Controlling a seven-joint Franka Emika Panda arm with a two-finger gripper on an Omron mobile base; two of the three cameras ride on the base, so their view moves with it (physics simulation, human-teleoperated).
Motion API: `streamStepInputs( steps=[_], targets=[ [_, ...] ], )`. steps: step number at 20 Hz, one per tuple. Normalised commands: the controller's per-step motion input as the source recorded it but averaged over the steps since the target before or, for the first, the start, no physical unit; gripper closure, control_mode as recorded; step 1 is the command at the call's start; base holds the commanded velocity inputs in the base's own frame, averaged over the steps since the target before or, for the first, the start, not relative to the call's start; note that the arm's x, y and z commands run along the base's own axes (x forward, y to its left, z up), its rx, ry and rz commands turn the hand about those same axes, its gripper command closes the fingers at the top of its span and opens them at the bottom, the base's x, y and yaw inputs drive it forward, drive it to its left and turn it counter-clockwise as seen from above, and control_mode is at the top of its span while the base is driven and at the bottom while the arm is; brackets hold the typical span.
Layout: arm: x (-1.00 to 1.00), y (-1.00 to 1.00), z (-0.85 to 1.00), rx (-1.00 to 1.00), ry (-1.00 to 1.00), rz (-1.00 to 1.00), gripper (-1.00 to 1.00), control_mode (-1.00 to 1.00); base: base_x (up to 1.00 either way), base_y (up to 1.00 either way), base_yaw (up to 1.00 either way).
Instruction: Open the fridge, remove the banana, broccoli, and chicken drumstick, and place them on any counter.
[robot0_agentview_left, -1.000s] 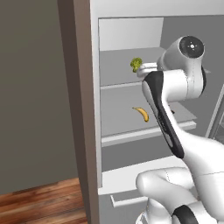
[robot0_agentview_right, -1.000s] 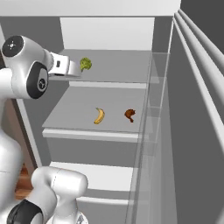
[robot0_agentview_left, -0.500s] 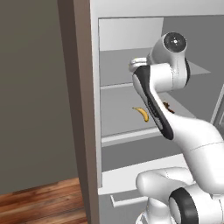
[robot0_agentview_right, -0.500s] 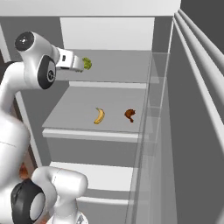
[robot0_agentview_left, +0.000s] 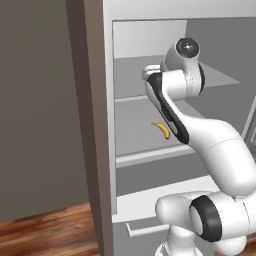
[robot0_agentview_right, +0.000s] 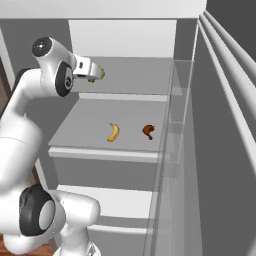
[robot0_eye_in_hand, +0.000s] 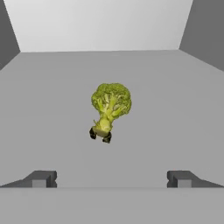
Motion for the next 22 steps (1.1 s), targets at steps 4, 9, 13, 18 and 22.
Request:
streamStepInputs(
  steps=[4, 9, 13, 18, 22],
  targets=[
    [0.34, 0.0, -0.25, 0.0, 0.0, 0.0, -1.0, -1.0, 0.0, 0.0, 0.0],
    [0.42, 0.0, -0.03, 0.01, 0.0, 0.0, -1.0, -1.0, 0.0, 0.0, 0.0],
    [0.42, 0.0, 0.0, 0.0, 0.0, 0.0, -1.0, -1.0, 0.0, 0.0, 0.0],
    [0.27, 0.0, -0.03, 0.01, 0.0, 0.0, -1.0, -1.0, 0.0, 0.0, 0.0],
    [0.26, 0.0, -0.12, 0.03, 0.01, 0.0, -1.0, -1.0, 0.0, 0.0, 0.0]
  ],
)
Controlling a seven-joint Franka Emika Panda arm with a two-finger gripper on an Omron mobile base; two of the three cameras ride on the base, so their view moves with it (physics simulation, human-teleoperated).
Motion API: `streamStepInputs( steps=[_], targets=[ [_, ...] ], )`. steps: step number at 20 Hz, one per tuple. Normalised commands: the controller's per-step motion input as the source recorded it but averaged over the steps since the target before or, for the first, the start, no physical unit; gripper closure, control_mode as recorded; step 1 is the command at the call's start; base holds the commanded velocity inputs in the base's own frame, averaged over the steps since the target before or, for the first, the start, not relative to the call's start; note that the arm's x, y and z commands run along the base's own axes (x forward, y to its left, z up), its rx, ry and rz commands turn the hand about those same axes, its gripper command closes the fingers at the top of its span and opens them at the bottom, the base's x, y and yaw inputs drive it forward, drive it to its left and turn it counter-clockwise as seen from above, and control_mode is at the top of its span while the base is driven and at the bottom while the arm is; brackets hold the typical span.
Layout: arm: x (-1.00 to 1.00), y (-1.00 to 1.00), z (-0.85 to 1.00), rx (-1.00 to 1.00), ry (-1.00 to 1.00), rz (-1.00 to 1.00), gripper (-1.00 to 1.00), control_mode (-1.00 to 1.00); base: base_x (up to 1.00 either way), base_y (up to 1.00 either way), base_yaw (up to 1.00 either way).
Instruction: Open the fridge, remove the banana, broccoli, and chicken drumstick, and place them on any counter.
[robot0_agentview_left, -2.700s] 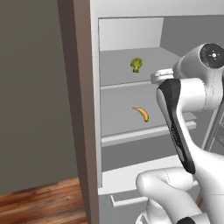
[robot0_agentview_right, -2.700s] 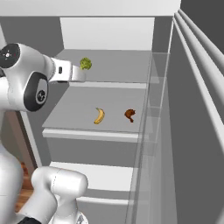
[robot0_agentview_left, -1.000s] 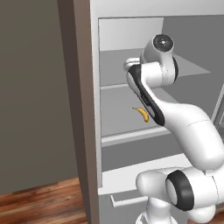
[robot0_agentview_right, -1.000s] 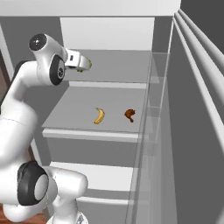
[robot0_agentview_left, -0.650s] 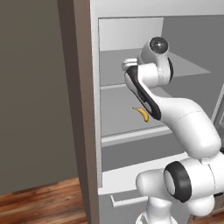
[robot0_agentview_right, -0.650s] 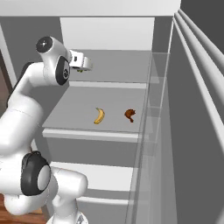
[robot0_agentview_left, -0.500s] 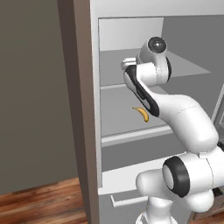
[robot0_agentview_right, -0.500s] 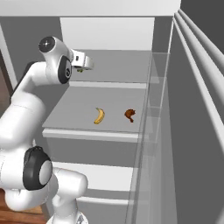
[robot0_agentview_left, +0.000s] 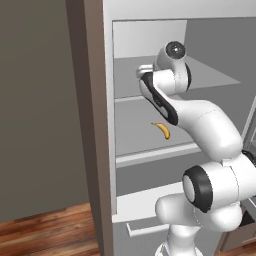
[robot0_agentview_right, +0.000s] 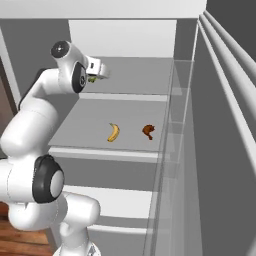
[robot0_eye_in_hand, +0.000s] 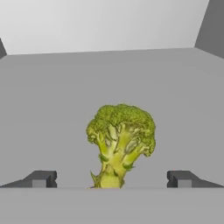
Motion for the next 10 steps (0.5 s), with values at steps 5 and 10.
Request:
streamStepInputs(
  steps=[5, 10],
  targets=[
    [0.15, 0.0, -0.12, 0.03, 0.0, 0.0, -1.0, -1.0, 0.0, 0.0, 0.0],
    [0.09, -0.07, -0.07, 0.02, 0.0, 0.0, -1.0, -1.0, 0.0, 0.0, 0.0]
  ],
)
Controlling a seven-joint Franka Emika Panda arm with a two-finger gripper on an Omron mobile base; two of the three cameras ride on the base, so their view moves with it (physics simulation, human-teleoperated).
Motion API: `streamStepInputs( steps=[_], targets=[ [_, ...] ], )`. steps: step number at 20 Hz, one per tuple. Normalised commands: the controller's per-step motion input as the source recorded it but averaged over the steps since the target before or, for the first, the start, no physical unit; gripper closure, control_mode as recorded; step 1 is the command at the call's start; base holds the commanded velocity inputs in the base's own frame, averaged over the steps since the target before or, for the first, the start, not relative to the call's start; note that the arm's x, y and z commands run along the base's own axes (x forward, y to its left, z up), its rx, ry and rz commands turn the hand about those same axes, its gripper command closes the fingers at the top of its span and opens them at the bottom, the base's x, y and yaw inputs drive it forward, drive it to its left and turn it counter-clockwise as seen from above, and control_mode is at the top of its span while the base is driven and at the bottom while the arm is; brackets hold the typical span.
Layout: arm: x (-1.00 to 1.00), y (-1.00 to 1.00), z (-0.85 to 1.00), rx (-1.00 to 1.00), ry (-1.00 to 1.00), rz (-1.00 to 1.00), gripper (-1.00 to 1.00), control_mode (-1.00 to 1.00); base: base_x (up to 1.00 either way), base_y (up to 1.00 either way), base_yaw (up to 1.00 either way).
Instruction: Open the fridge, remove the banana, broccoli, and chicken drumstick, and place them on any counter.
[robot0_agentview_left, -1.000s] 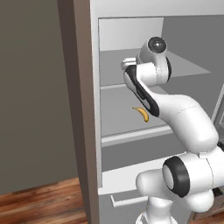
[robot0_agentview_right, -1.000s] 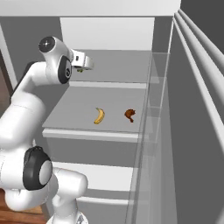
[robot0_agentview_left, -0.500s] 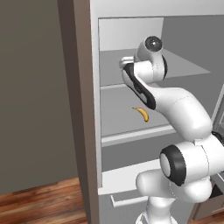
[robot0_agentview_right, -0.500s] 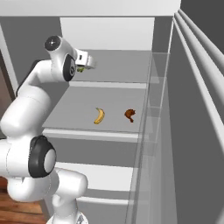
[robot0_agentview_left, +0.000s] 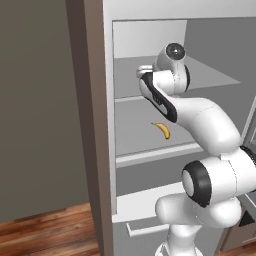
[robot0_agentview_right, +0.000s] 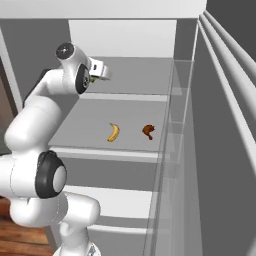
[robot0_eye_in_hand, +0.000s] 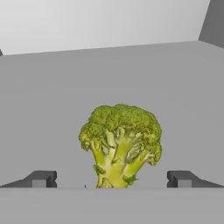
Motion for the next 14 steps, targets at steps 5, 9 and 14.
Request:
streamStepInputs(
  steps=[5, 9, 14],
  targets=[
    [0.23, -0.11, -0.07, 0.02, 0.0, 0.0, -1.0, -1.0, 0.0, 0.0, 0.0],
    [0.4, -0.09, -0.15, 0.02, 0.0, 0.0, -1.0, -1.0, 0.0, 0.0, 0.0],
    [0.51, -0.02, -0.23, 0.02, 0.0, 0.01, -1.0, -1.0, 0.0, 0.0, 0.0]
  ],
)
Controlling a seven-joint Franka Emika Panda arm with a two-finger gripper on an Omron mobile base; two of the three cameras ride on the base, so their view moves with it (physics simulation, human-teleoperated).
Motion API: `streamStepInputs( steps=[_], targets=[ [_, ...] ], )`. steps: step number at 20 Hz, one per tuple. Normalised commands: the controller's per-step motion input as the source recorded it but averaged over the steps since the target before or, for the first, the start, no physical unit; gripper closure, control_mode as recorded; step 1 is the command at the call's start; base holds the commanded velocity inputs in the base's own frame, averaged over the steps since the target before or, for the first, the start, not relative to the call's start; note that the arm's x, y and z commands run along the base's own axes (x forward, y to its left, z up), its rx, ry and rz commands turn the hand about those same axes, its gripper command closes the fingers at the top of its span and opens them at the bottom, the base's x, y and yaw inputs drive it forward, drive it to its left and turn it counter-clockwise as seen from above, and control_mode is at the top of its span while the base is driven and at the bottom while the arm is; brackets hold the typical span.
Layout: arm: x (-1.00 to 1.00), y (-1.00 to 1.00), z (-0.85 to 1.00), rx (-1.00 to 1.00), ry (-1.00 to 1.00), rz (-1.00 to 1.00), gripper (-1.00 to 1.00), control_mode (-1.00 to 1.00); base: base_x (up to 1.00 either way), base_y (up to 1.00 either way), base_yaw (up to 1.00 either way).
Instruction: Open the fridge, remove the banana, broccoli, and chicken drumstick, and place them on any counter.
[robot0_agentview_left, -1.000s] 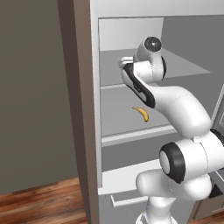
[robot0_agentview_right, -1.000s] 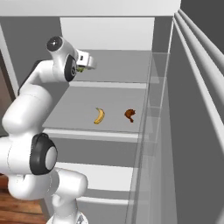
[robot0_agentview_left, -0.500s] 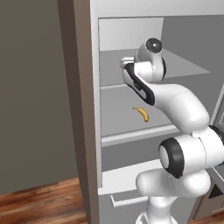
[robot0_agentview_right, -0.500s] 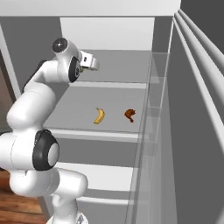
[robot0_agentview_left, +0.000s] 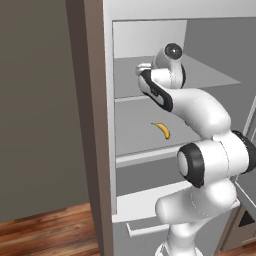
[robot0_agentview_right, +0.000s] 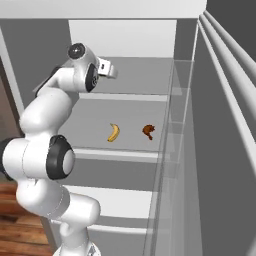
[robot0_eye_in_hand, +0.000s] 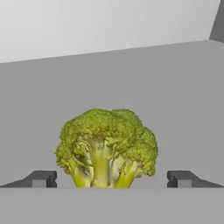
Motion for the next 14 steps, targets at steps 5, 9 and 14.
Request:
streamStepInputs(
  steps=[5, 9, 14],
  targets=[
    [0.41, 0.0, -0.22, 0.01, 0.05, 0.01, 1.0, -1.0, 0.0, 0.0, 0.0],
    [0.0, 0.0, -0.04, 0.0, 0.0, 0.0, 1.0, -1.0, 0.0, 0.0, 0.0],
    [-0.43, 0.05, -0.01, -0.03, -0.13, 0.0, 1.0, -1.0, 0.0, 0.0, 0.0]
  ],
)
